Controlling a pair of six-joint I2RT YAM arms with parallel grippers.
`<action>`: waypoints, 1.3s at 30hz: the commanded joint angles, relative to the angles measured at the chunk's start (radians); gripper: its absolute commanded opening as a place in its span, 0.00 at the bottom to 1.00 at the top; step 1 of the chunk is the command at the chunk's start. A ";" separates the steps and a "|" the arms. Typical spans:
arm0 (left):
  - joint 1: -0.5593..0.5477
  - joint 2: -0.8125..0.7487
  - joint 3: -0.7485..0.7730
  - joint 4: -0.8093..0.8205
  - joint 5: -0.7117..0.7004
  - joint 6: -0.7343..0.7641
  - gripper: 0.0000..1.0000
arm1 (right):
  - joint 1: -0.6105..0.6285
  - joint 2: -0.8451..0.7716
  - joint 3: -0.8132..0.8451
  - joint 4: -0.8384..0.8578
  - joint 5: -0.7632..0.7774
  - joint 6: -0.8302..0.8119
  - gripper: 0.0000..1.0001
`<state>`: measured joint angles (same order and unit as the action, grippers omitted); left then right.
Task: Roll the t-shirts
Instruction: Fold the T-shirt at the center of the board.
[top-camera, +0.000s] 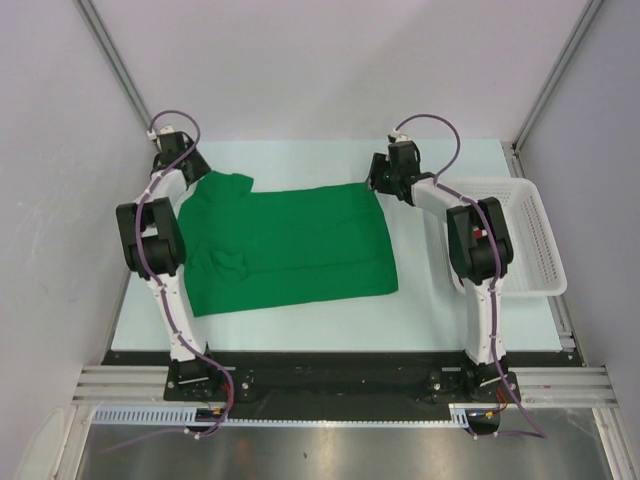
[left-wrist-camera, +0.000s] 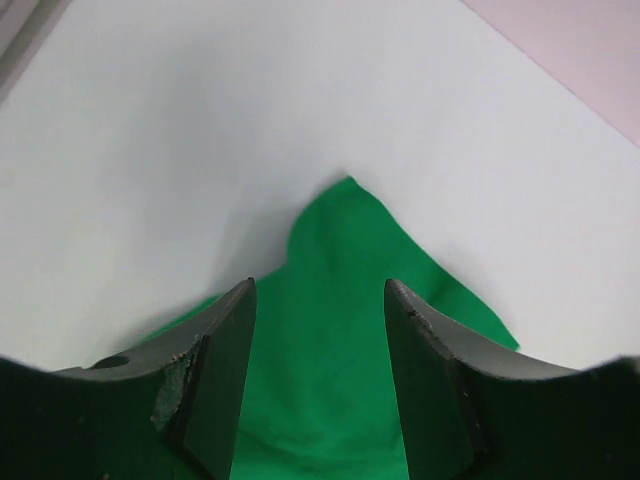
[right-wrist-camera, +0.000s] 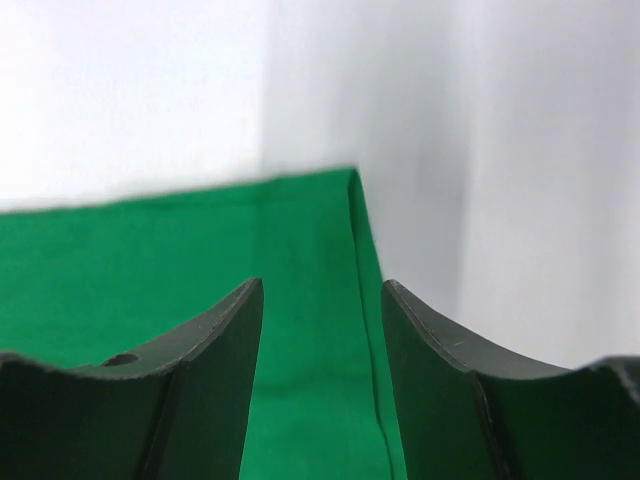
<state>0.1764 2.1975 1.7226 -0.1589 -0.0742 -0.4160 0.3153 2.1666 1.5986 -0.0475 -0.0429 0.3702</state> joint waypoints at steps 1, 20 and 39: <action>0.054 0.063 0.126 -0.048 0.056 0.042 0.60 | 0.002 0.091 0.162 -0.115 0.009 -0.047 0.56; 0.072 0.217 0.256 -0.110 0.258 -0.012 0.49 | -0.002 0.291 0.449 -0.273 0.041 -0.037 0.59; 0.072 0.228 0.256 -0.080 0.298 -0.023 0.03 | 0.018 0.367 0.560 -0.350 0.078 -0.027 0.42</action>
<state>0.2508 2.4332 1.9759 -0.2710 0.1902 -0.4282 0.3183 2.5118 2.1372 -0.3748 0.0170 0.3351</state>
